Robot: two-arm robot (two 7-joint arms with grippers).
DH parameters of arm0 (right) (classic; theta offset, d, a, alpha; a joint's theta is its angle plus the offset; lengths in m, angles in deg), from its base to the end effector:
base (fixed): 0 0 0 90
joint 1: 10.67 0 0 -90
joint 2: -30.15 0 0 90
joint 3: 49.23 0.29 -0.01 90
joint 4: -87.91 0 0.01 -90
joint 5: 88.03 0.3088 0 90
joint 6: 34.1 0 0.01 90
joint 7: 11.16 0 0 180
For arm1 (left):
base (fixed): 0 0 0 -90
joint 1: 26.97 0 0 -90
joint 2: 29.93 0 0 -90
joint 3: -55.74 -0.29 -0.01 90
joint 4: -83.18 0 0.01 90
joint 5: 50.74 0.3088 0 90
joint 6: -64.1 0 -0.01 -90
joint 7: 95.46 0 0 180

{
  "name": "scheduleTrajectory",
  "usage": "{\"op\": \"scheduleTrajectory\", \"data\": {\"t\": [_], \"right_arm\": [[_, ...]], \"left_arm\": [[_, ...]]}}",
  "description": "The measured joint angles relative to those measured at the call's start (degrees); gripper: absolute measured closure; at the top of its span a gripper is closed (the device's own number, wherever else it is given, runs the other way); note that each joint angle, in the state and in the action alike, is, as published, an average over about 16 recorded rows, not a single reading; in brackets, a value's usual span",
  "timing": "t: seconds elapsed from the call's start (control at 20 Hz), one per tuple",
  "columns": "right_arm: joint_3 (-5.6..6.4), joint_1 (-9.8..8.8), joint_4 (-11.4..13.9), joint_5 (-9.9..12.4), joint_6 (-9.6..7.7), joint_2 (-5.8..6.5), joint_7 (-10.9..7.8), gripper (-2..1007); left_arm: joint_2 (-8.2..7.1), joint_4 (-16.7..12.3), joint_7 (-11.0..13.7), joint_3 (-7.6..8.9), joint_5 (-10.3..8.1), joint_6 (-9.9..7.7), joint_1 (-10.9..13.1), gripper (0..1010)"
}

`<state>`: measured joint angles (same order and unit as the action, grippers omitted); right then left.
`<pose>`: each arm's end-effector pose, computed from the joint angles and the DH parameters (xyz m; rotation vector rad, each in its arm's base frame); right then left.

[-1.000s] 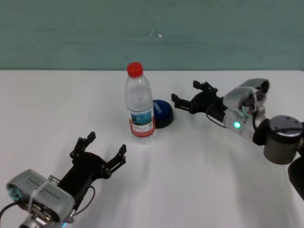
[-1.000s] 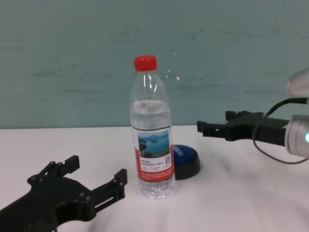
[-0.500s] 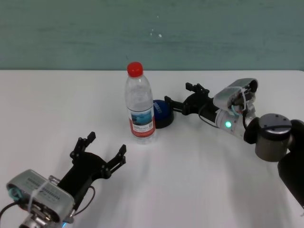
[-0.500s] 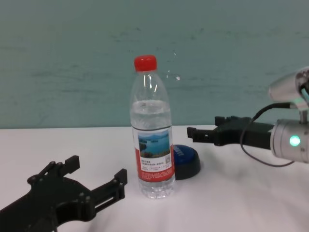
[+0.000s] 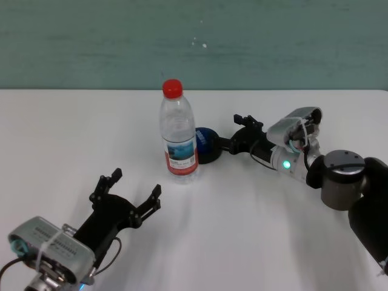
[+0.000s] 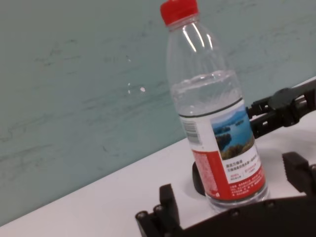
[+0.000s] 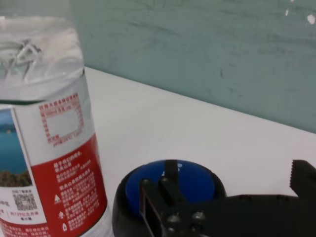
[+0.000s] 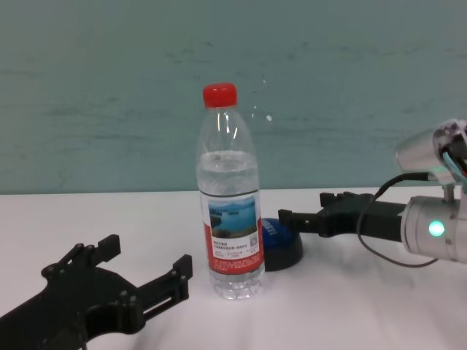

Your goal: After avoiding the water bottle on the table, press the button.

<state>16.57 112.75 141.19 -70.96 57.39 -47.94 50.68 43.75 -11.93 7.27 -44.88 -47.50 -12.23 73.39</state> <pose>0.4731 0.0033 -0.2867 -0.1538 0.0355 -0.8677 0.2675 0.0175 -0.3289 0.1510 -0.2879 1.0775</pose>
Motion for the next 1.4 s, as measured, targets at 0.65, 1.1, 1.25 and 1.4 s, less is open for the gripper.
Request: {"op": "scheduleTrajectory", "data": {"t": [0.65,1.1,1.25,1.4], "right_arm": [[0.11,0.45,-2.84,-0.93,0.31,-1.12,-0.42,1],[0.73,-0.93,1.04,-1.16,0.12,-0.42,0.2,1],[1.07,-1.6,3.19,-1.02,0.02,0.09,0.55,1],[1.4,-2.32,5.48,-0.81,-0.09,0.69,0.89,1]], "left_arm": [[0.0,0.0,0.0,0.0,0.0,0.0,0.0,10],[0.0,0.0,0.0,0.0,0.0,0.0,0.0,10],[0.0,0.0,0.0,0.0,0.0,0.0,0.0,10],[0.0,0.0,0.0,0.0,0.0,0.0,0.0,10]]}}
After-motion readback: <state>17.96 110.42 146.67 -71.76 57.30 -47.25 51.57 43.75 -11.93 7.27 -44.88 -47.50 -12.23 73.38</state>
